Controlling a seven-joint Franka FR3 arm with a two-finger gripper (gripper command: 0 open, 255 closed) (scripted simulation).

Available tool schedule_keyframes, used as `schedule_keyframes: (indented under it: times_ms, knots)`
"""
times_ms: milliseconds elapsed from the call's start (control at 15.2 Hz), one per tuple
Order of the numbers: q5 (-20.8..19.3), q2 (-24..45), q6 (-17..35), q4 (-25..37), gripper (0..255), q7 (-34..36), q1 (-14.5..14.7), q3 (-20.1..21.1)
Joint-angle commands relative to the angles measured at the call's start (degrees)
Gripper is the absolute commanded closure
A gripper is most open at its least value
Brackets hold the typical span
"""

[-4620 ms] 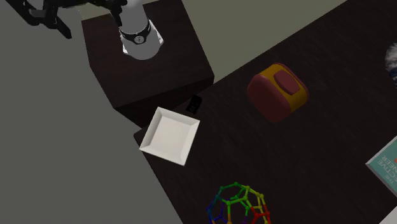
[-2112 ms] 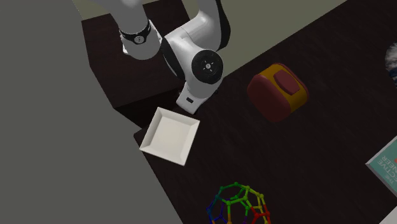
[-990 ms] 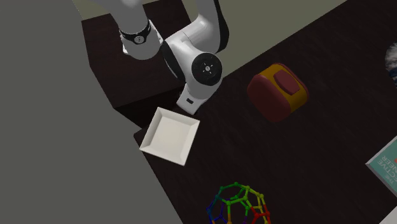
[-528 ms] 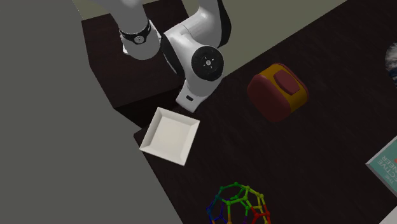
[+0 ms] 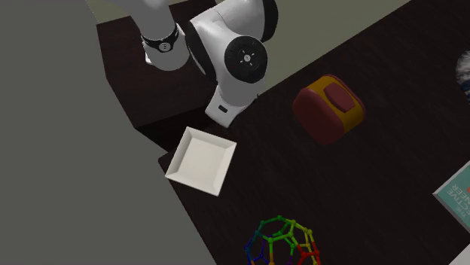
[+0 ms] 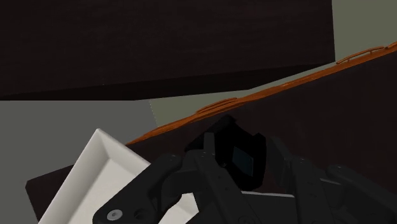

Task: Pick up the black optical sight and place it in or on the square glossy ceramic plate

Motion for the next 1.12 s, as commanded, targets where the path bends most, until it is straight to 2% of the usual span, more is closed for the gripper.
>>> schedule_keyframes:
  times_ms: [0, 264, 1056]
  knots:
    - [0.33, -1.67, -1.92, 0.23, 255, -0.04, 0.1, 0.05]
    - [0.75, -4.47, -5.02, 0.55, 255, -0.24, 0.17, -0.04]
    - [-7.91, 2.93, -10.47, 12.73, 255, -13.29, -9.92, -10.06]
